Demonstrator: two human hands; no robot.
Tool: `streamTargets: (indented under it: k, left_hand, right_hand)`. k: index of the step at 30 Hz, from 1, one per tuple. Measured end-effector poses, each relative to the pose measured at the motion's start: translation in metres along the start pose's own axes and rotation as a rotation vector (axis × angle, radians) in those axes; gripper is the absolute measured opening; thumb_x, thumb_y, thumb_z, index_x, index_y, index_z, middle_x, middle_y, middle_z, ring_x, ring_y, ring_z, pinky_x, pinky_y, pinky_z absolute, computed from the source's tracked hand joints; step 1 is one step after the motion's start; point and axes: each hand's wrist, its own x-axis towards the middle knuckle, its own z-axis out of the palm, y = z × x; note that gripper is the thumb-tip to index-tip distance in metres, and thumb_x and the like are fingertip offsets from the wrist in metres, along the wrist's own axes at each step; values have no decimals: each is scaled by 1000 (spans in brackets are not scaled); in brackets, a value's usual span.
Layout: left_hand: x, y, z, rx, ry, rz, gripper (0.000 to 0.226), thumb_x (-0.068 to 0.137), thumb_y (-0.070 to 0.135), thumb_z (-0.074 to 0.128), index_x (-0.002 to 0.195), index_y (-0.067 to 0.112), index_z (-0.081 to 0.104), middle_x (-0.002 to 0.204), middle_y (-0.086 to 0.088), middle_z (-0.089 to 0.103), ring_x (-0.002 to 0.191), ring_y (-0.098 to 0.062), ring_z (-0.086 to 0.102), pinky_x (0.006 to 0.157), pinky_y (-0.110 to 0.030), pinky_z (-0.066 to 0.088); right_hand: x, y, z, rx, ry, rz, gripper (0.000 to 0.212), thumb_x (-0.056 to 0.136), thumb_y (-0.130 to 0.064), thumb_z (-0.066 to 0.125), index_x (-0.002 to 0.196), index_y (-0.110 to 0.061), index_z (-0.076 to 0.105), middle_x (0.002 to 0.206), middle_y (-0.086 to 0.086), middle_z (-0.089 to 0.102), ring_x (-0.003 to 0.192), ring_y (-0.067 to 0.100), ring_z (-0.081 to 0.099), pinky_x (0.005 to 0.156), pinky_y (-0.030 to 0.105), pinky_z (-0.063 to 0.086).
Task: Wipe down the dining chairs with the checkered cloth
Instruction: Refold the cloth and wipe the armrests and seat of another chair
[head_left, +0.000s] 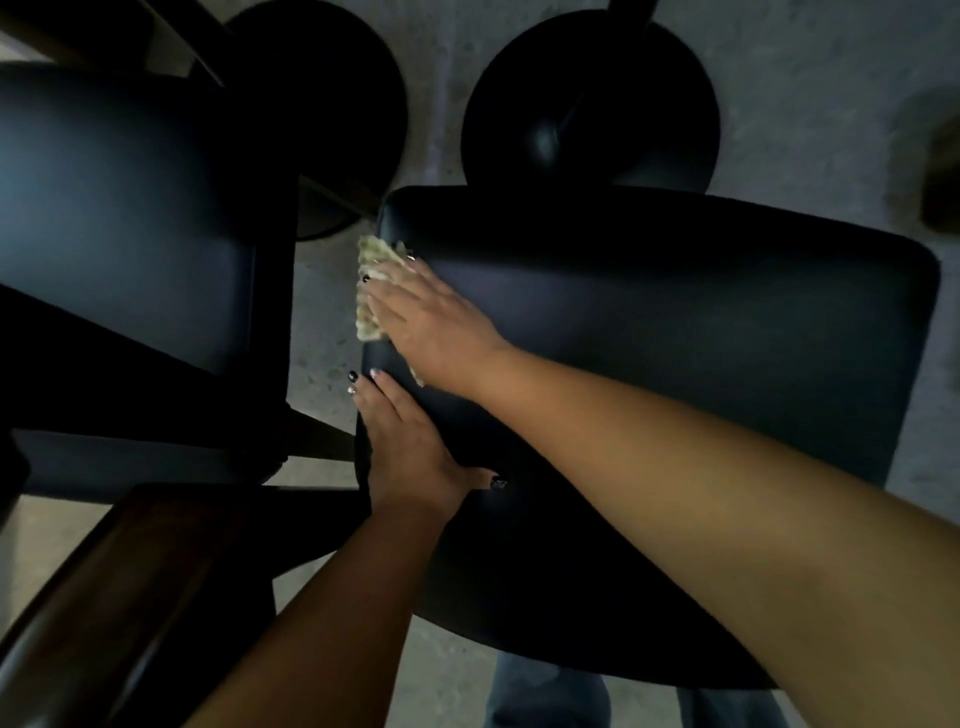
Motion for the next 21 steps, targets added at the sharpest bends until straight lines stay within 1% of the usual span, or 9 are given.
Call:
streamTargets:
  k: [2, 5, 6, 8, 11, 13, 16, 19, 21]
  left_hand:
    - [0, 2, 0, 44, -9, -4, 162, 49, 55, 90, 148, -1, -25, 158, -18, -27, 147, -27, -23, 116, -31, -1]
    - [-2, 4, -1, 74, 10, -4, 163, 46, 57, 91, 148, -5, -20, 159, -23, -20, 148, -30, -18, 117, -31, -3]
    - [-2, 5, -1, 77, 18, -1, 163, 45, 56, 91, 148, -6, -19, 159, -24, -18, 148, -31, -17, 118, -31, -4]
    - [-2, 5, -2, 96, 29, 0, 163, 45, 57, 91, 148, -7, -18, 158, -26, -16, 149, -32, -15, 118, -31, -5]
    - [0, 8, -3, 199, -4, -11, 164, 45, 63, 88, 147, -10, -18, 158, -28, -15, 148, -36, -14, 119, -33, -6]
    - [2, 11, -5, 287, -30, -20, 164, 47, 67, 85, 145, -13, -18, 156, -31, -13, 147, -40, -12, 119, -37, -5]
    - [3, 17, -7, 352, -53, -39, 165, 45, 67, 85, 144, -15, -18, 155, -35, -11, 147, -44, -9, 120, -40, -2]
    - [3, 17, -6, 288, -64, -54, 166, 44, 60, 90, 144, -11, -21, 155, -34, -15, 147, -43, -11, 120, -43, 5]
    - [3, 16, -6, 236, -57, -58, 167, 43, 55, 93, 145, -9, -23, 155, -32, -17, 147, -42, -12, 120, -44, 8]
  right_hand:
    - [-36, 11, 0, 51, 54, 32, 53, 91, -4, 44, 143, 3, 34, 152, 18, 30, 144, 36, 18, 118, 45, 1]
    - [-98, 40, -4, 137, 193, 200, 46, 83, 3, 49, 129, 8, 53, 137, 22, 51, 129, 43, 44, 110, 56, 20]
    - [-119, 51, -3, 142, 249, 278, 43, 81, 4, 47, 123, 8, 58, 131, 23, 55, 122, 45, 50, 105, 61, 23]
    - [-160, 70, -2, 125, 311, 455, 44, 77, 7, 48, 119, 8, 61, 127, 25, 58, 117, 47, 54, 102, 66, 21]
    - [-213, 85, 3, 93, 370, 733, 52, 68, 14, 56, 120, 10, 59, 130, 27, 54, 118, 47, 53, 104, 66, 17]
    - [-239, 86, 4, 119, 391, 909, 54, 72, 12, 51, 126, 10, 54, 136, 27, 49, 124, 45, 48, 108, 63, 14]
    - [-265, 81, 6, 142, 451, 1145, 56, 80, 6, 43, 136, 10, 42, 146, 26, 37, 135, 43, 34, 114, 57, 7]
    - [-278, 71, 10, 203, 524, 1357, 57, 87, 5, 41, 143, 7, 32, 153, 21, 25, 142, 40, 19, 119, 47, 1]
    - [-286, 66, 12, 278, 555, 1519, 56, 92, 3, 39, 146, 4, 25, 156, 19, 19, 144, 36, 16, 119, 33, 1]
